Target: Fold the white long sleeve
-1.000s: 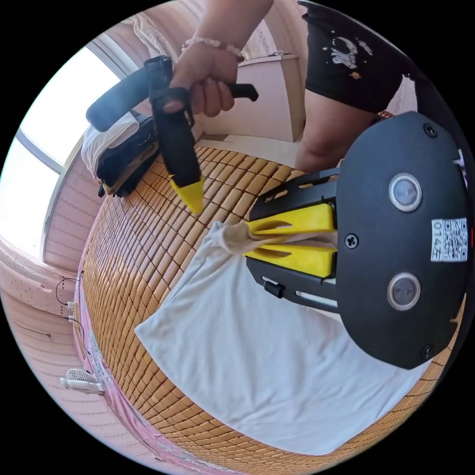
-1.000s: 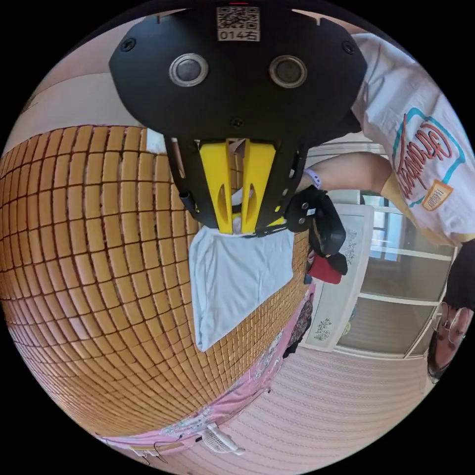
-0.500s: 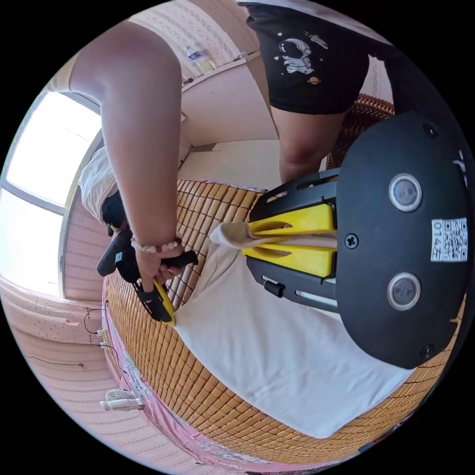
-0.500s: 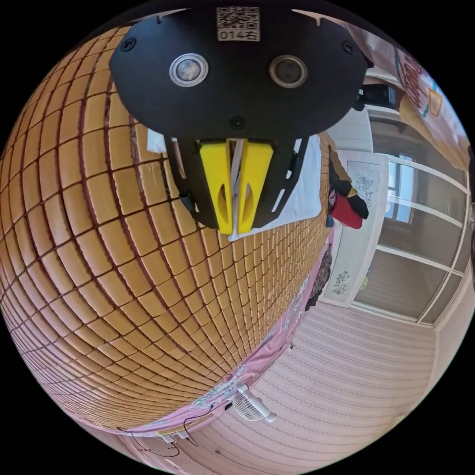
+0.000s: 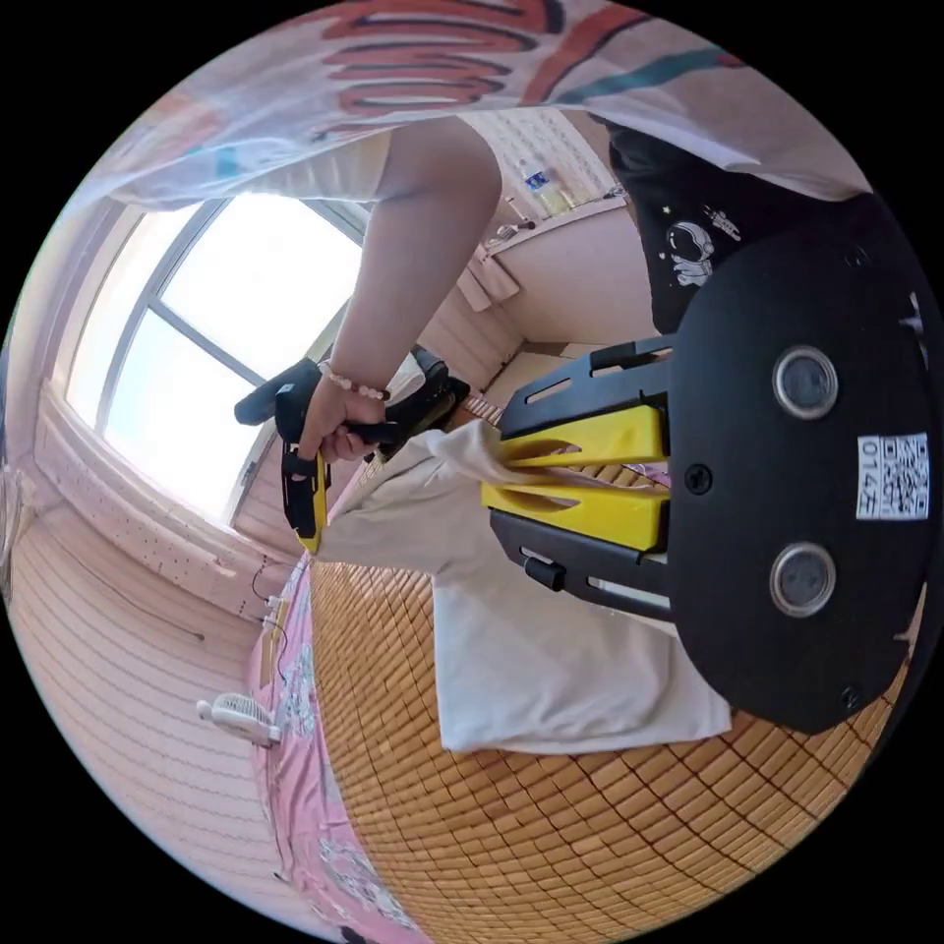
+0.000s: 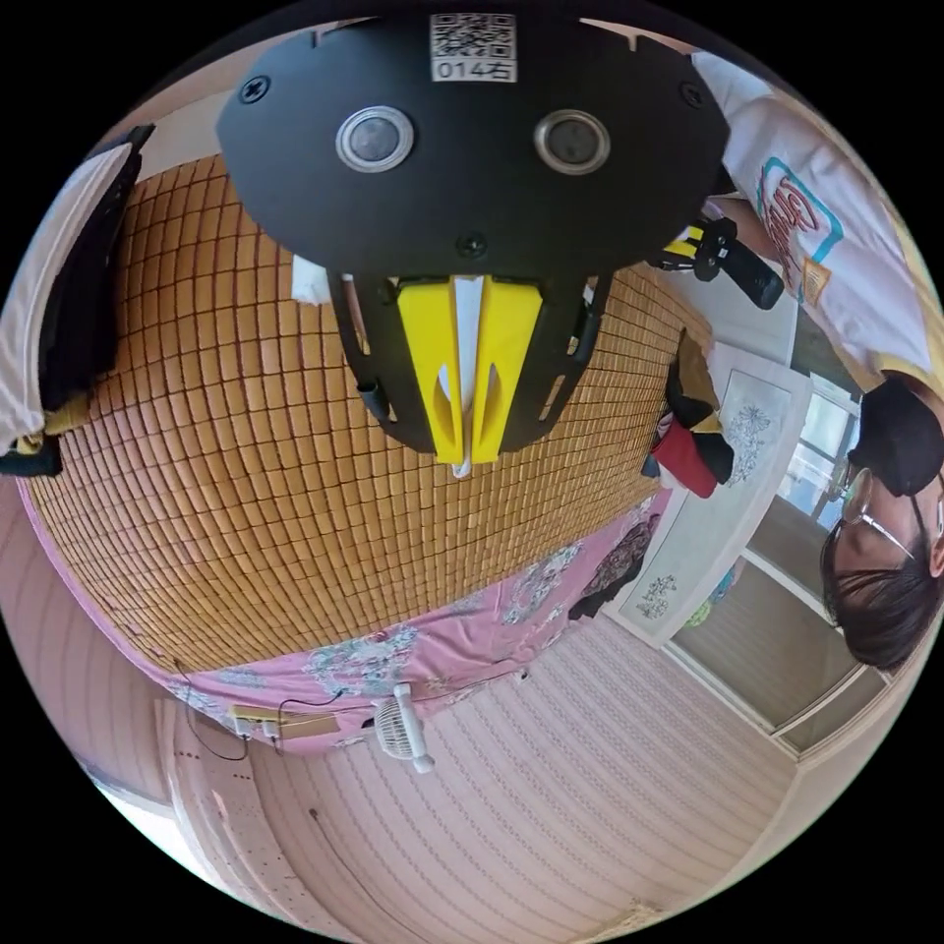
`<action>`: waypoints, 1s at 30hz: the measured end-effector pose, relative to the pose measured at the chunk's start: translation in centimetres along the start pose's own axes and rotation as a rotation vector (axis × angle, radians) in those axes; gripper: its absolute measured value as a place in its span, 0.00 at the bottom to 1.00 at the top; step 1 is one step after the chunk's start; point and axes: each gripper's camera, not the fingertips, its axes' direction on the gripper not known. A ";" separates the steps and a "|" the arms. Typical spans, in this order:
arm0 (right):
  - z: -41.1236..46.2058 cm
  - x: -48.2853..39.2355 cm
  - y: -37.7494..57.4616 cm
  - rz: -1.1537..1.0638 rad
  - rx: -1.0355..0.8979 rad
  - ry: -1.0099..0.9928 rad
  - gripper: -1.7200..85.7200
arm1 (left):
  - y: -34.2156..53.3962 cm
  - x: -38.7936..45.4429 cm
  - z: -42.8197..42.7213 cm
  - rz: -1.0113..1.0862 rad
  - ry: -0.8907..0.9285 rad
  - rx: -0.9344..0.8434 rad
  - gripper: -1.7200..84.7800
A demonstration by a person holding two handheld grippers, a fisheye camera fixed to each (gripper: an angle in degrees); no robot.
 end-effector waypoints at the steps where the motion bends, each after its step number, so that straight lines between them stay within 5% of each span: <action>1: 2.2 -1.7 -0.7 -0.022 -0.036 -0.031 0.05 | 0.5 -1.0 -1.3 -0.058 -0.041 0.002 0.03; 6: 13.0 -7.1 -1.1 -0.101 -0.157 -0.064 0.10 | 4.8 -6.9 -4.6 -0.412 -0.251 -0.068 0.10; 11: 17.6 -10.4 0.3 -0.317 -0.249 0.121 0.14 | 10.2 -10.5 -5.5 -0.716 -0.371 -0.150 0.13; 18: 22.9 -11.8 3.4 -0.538 -0.474 0.278 0.17 | 9.0 -8.6 -4.9 -0.667 -0.412 -0.077 0.15; 30: 14.3 -10.9 8.3 -0.483 -0.301 -0.007 0.04 | 7.2 -5.4 -1.5 -0.554 -0.475 -0.242 0.05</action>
